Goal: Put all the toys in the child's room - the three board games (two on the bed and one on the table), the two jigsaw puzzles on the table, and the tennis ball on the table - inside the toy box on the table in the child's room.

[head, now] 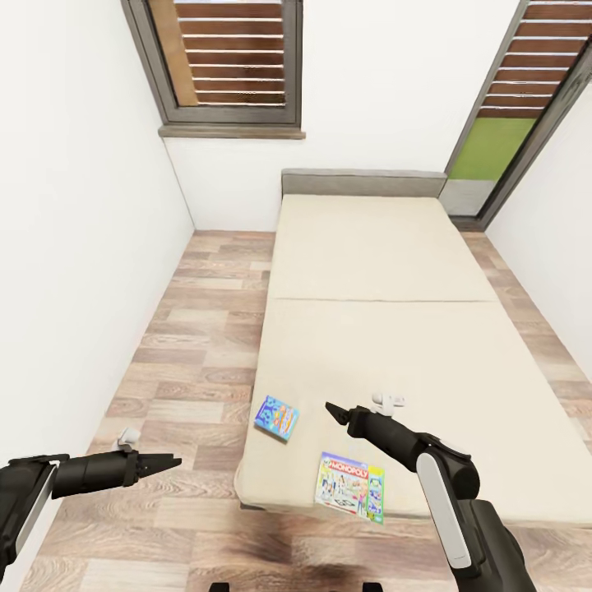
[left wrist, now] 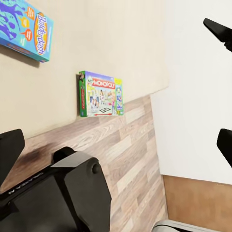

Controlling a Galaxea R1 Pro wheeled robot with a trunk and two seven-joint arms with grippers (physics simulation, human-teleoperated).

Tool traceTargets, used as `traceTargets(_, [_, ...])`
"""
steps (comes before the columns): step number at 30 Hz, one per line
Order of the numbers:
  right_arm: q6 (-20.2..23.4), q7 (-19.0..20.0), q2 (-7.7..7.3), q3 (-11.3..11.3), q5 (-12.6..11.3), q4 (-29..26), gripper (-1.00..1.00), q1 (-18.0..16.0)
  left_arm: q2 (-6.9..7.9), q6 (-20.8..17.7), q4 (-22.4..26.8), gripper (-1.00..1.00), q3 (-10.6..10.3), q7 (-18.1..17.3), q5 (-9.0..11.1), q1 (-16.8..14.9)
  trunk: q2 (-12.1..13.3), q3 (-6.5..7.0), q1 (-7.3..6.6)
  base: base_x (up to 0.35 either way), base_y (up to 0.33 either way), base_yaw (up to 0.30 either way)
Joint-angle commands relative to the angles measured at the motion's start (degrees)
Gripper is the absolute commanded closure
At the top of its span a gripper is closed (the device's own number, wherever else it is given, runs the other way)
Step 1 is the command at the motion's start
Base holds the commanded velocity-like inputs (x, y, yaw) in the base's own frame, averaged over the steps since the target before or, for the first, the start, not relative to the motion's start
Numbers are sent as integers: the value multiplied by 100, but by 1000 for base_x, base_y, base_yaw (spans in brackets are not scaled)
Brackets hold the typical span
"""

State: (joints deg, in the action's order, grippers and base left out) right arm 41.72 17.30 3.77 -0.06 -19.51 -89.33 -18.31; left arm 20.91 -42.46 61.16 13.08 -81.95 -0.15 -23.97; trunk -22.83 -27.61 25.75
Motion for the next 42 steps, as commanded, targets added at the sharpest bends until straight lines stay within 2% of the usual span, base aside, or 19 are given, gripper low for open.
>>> traceTargets(1, [30,12,2,-5,1,-5,-100,-3,1,-60,1,-100,2,-23,-2,-3,-9,2,3,0,0,0])
traceTargets(25, [29,1,8,3,12,-5,-100,0,1,-60,1,-100,2,-23,-1,-3,-9,229,3,0,0,0])
traceTargets(42, [29,0,13,15,8,-5,-100,-3,-58,-60,1,-100,2,-21,-3,-3,-9,389,3,0,0,0])
